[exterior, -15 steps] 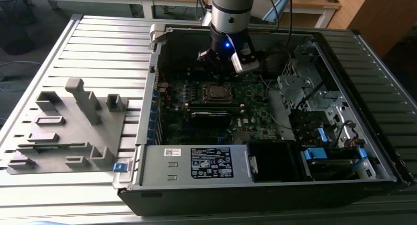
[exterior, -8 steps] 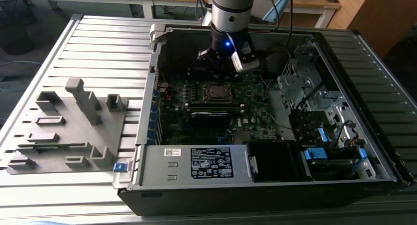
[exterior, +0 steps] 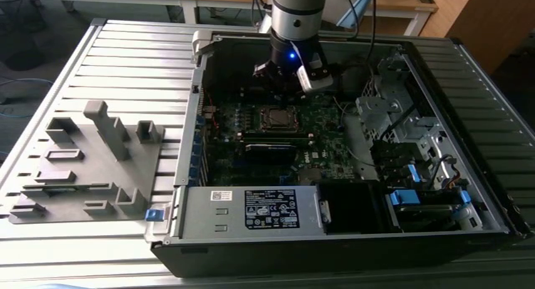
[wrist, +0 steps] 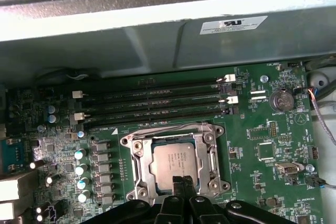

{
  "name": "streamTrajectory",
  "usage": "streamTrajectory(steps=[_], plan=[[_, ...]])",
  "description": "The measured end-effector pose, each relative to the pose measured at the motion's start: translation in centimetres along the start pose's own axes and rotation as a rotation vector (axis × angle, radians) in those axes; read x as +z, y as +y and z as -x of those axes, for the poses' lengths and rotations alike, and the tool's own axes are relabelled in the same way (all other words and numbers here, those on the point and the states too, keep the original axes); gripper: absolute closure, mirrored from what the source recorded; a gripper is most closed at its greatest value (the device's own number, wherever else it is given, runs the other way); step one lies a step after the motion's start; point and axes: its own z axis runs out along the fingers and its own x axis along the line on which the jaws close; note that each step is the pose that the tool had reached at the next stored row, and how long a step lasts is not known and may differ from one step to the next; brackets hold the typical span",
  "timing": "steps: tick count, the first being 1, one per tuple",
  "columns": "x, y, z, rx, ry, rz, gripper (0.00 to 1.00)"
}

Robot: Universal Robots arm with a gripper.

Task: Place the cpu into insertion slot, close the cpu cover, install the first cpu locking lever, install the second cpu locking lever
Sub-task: 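Install the second cpu locking lever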

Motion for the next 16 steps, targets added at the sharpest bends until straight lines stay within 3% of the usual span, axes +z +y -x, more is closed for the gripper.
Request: streamTrajectory(steps=[16], plan=[[-0.02,-0.14,0.02,0.0,0.0,-0.0001,0.89]])
